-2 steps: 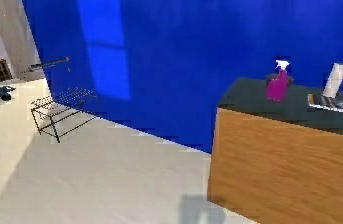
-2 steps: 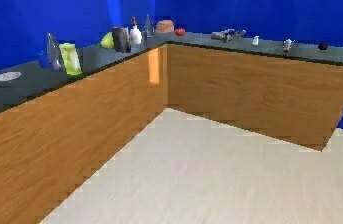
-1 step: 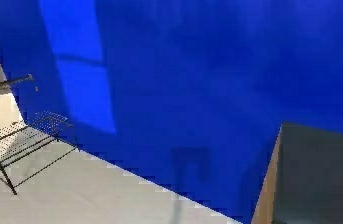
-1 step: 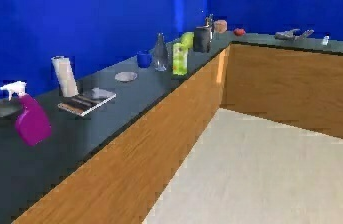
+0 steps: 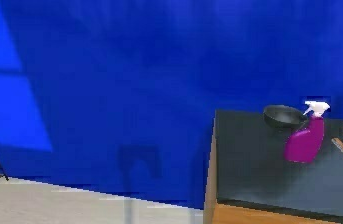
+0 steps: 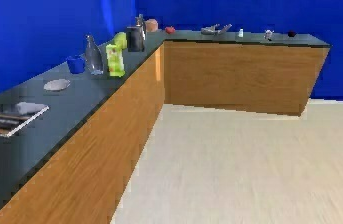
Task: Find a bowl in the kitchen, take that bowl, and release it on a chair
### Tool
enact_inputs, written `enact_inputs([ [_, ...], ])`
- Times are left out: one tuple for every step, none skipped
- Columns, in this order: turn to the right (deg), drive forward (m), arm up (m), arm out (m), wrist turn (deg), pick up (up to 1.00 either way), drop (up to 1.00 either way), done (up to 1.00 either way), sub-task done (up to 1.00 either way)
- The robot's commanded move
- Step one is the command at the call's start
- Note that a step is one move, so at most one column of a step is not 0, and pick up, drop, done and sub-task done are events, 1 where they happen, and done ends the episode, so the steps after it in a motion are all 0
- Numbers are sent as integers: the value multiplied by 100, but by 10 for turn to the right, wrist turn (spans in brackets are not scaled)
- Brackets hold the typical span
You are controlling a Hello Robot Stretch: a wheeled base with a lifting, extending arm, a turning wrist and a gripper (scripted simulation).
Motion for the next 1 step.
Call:
enact_inputs([
  [0, 5, 0, 0, 0, 0, 0, 0, 0],
])
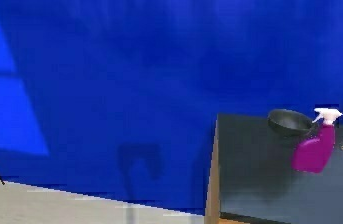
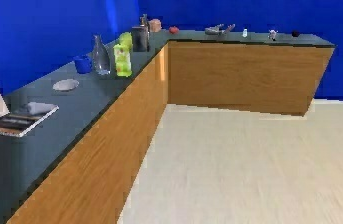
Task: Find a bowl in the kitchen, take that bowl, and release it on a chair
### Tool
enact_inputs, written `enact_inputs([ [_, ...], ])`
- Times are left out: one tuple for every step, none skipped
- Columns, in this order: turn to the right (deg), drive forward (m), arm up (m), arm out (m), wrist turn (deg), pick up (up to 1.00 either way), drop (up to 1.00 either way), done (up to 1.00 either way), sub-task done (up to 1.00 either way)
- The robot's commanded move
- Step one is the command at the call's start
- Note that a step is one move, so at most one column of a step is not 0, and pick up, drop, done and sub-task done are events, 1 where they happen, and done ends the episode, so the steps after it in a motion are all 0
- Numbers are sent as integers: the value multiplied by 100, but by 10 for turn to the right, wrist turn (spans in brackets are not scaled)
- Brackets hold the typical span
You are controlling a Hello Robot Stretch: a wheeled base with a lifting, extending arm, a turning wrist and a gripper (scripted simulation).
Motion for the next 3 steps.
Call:
enact_inputs([
  [-450, 0, 0, 0, 0, 0, 0, 0, 0],
  [-90, 0, 0, 0, 0, 0, 0, 0, 0],
  [450, 0, 0, 0, 0, 0, 0, 0, 0],
])
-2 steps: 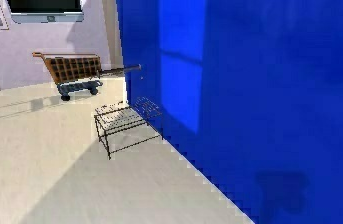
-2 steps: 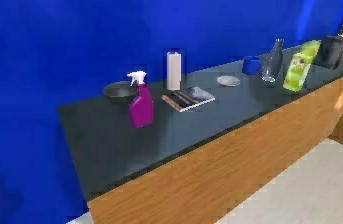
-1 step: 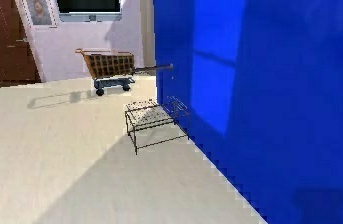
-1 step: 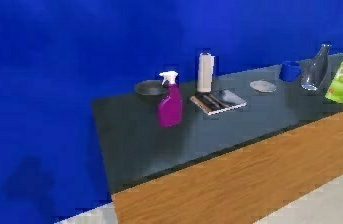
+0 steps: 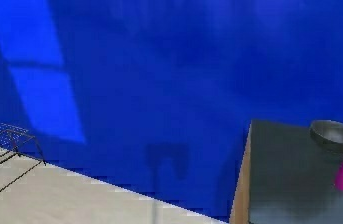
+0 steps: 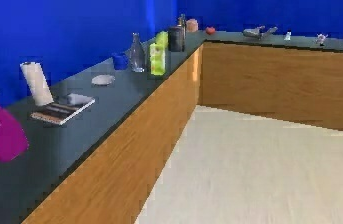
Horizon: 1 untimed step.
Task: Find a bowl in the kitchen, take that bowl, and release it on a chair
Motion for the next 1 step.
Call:
enact_inputs([
  [450, 0, 0, 0, 0, 0, 0, 0, 0],
])
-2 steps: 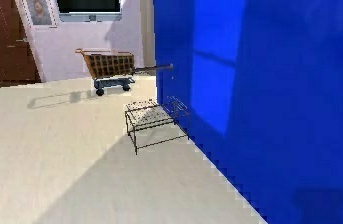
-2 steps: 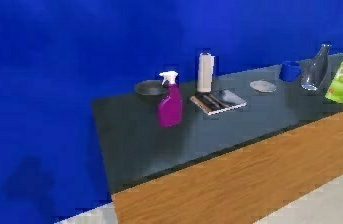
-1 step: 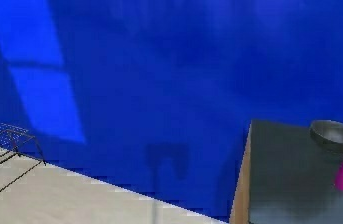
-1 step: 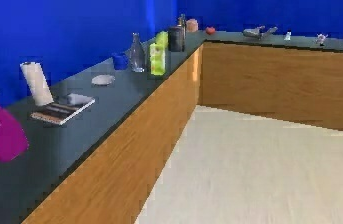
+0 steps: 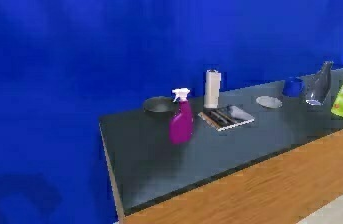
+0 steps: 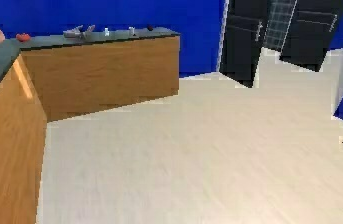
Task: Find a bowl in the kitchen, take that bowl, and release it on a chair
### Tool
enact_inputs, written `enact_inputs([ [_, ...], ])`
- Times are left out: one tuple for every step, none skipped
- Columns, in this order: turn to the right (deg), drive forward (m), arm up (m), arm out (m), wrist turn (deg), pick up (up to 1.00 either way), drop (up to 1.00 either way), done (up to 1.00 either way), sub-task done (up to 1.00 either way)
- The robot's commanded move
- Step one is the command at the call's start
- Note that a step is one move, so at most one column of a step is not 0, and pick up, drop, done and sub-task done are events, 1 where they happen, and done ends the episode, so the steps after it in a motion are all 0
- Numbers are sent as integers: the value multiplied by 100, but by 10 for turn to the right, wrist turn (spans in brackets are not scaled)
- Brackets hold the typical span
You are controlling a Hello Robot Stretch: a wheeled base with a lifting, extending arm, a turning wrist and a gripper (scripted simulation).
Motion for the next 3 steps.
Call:
enact_inputs([
  [450, 0, 0, 0, 0, 0, 0, 0, 0],
  [60, 0, 0, 0, 0, 0, 0, 0, 0],
  [0, 75, 0, 0, 0, 0, 0, 0, 0],
])
